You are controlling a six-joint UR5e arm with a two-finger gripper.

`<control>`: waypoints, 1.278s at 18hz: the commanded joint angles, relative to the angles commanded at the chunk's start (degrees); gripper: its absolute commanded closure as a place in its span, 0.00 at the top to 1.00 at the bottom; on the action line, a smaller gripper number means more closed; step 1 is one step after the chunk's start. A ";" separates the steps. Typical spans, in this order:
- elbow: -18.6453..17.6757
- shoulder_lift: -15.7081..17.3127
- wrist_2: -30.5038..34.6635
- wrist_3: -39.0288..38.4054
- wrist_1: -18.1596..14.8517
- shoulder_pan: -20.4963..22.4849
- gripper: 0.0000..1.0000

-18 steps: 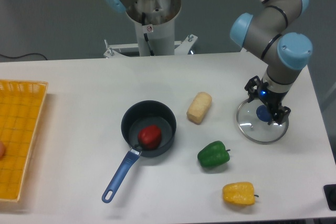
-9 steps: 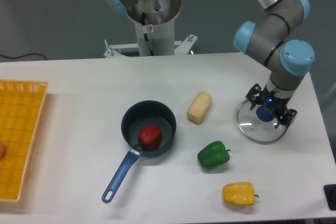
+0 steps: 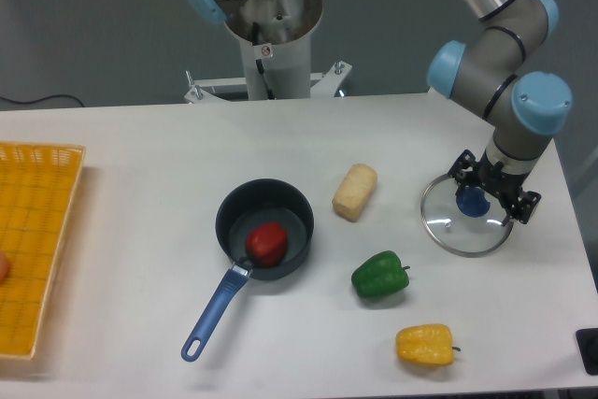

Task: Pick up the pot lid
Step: 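Close the gripper on the blue knob of the glass lid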

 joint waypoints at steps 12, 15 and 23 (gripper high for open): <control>-0.88 -0.44 0.09 -1.50 0.44 -0.35 1.00; -0.88 -0.97 0.09 -1.50 0.53 -0.53 1.00; -1.05 -0.97 0.70 -0.71 0.44 -0.53 1.00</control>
